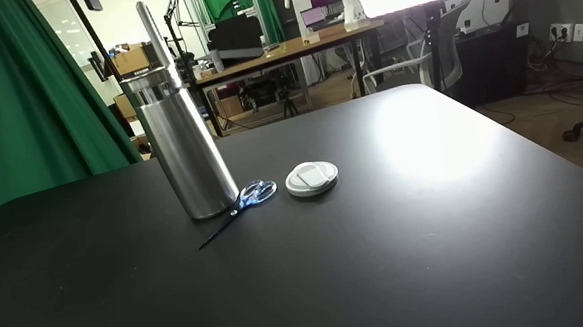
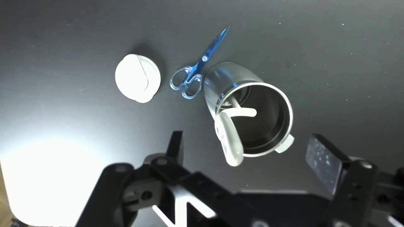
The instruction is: Stir the contents in the flusk.
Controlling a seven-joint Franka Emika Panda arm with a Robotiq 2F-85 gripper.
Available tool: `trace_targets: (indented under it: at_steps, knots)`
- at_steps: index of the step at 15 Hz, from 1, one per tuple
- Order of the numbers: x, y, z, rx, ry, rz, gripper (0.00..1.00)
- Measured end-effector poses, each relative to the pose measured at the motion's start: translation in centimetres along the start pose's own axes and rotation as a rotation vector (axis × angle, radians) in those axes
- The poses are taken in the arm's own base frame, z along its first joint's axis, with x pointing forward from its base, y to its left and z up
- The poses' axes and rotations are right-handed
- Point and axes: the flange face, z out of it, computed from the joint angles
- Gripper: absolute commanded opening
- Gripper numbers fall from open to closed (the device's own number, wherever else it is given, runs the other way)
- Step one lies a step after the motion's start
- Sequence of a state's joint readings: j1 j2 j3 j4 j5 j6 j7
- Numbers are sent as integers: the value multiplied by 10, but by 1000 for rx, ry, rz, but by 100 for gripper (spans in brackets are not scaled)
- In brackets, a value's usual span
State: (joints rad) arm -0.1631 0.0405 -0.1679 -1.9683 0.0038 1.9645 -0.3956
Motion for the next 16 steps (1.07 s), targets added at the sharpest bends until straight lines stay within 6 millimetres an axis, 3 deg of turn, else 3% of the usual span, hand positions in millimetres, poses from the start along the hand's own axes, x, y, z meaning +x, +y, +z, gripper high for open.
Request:
trace_targets:
  at_steps: [9, 16]
  knots:
    - [1, -1, 1, -1, 1, -2, 100]
    - [18, -7, 15, -22, 42, -21, 100]
